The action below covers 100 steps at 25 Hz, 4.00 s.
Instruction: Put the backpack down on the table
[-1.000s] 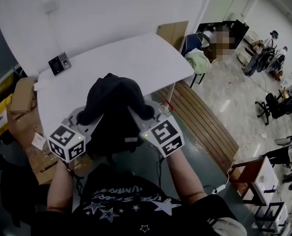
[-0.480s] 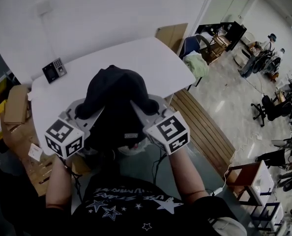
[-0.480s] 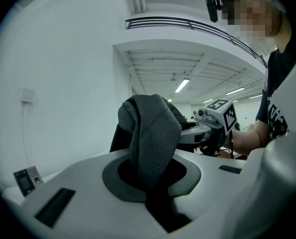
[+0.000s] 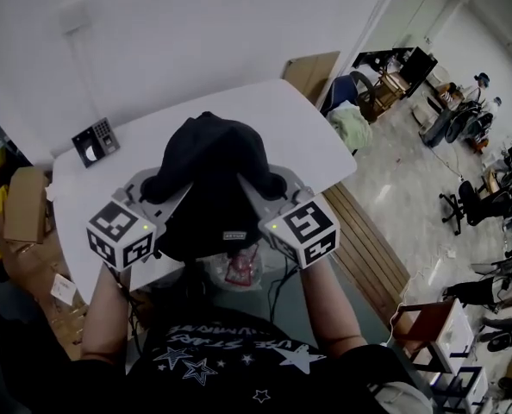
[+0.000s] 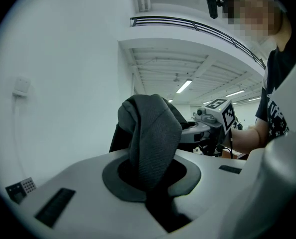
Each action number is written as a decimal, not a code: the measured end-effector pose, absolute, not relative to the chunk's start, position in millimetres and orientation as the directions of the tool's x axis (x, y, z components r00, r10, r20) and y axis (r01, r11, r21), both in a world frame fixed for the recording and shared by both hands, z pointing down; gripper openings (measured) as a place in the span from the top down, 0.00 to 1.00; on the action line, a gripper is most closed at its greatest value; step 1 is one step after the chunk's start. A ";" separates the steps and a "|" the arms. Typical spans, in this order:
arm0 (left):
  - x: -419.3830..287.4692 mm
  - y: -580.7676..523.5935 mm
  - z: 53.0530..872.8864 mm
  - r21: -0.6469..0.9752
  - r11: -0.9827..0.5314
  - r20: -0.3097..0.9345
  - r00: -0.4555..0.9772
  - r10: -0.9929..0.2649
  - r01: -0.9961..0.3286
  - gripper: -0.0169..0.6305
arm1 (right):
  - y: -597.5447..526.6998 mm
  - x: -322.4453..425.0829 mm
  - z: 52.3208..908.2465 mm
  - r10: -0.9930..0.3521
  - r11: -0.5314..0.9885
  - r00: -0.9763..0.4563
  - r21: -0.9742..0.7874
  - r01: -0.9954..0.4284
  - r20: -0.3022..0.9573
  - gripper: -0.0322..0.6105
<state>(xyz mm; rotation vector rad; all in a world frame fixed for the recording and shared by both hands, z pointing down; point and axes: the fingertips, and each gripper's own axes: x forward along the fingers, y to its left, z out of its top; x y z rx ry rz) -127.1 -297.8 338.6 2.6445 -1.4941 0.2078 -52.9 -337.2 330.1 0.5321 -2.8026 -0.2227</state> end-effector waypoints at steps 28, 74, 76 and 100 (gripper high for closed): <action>-256.5 -460.7 372.5 0.049 -0.526 0.165 0.526 -0.834 -0.849 0.89 | -495.4 -187.2 352.6 -0.406 0.908 -0.864 0.235 -0.346 0.297 0.92; -281.0 -412.1 403.6 0.066 -0.289 0.130 0.296 -0.946 -0.955 0.53 | -459.7 -149.7 384.1 -0.423 0.905 -0.865 0.160 -0.393 0.268 0.48; -284.8 -399.7 401.7 0.069 -0.269 0.127 0.276 -0.953 -0.961 0.53 | -456.0 -142.5 383.3 -0.444 0.895 -0.859 0.158 -0.416 0.256 0.48; -151.2 -241.3 413.0 0.090 -0.286 0.135 0.296 -0.946 -0.954 0.53 | -295.9 -11.6 398.6 -0.421 0.907 -0.878 0.087 -0.412 0.230 0.49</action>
